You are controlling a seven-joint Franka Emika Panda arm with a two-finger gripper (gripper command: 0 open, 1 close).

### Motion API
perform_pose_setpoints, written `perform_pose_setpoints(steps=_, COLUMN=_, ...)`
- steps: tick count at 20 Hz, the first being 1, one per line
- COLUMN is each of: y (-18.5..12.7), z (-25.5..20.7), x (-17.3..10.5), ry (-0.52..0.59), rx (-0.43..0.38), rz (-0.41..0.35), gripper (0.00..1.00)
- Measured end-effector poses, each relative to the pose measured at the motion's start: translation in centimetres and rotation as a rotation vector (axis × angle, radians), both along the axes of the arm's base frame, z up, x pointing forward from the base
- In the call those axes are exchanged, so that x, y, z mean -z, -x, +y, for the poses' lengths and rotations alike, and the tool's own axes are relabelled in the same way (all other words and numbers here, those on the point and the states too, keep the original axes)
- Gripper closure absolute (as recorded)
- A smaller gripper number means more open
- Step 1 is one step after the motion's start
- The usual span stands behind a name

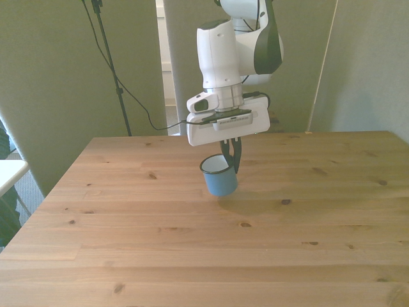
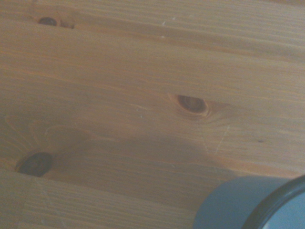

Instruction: Flip the mug upright

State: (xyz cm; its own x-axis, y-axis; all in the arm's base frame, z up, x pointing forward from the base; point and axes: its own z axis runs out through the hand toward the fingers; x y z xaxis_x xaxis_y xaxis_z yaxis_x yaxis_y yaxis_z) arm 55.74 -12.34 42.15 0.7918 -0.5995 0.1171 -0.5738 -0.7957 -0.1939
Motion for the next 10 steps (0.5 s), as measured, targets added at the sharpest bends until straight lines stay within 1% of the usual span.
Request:
perform_pose_setpoints(steps=4, y=-0.5, z=0.4, x=1.2, ry=0.035, rx=0.011, rz=0.016, gripper=1.00)
perform_pose_setpoints(steps=10, y=-1.7, z=0.3, x=3.1, ry=0.057, rx=0.026, rz=0.031, gripper=1.00)
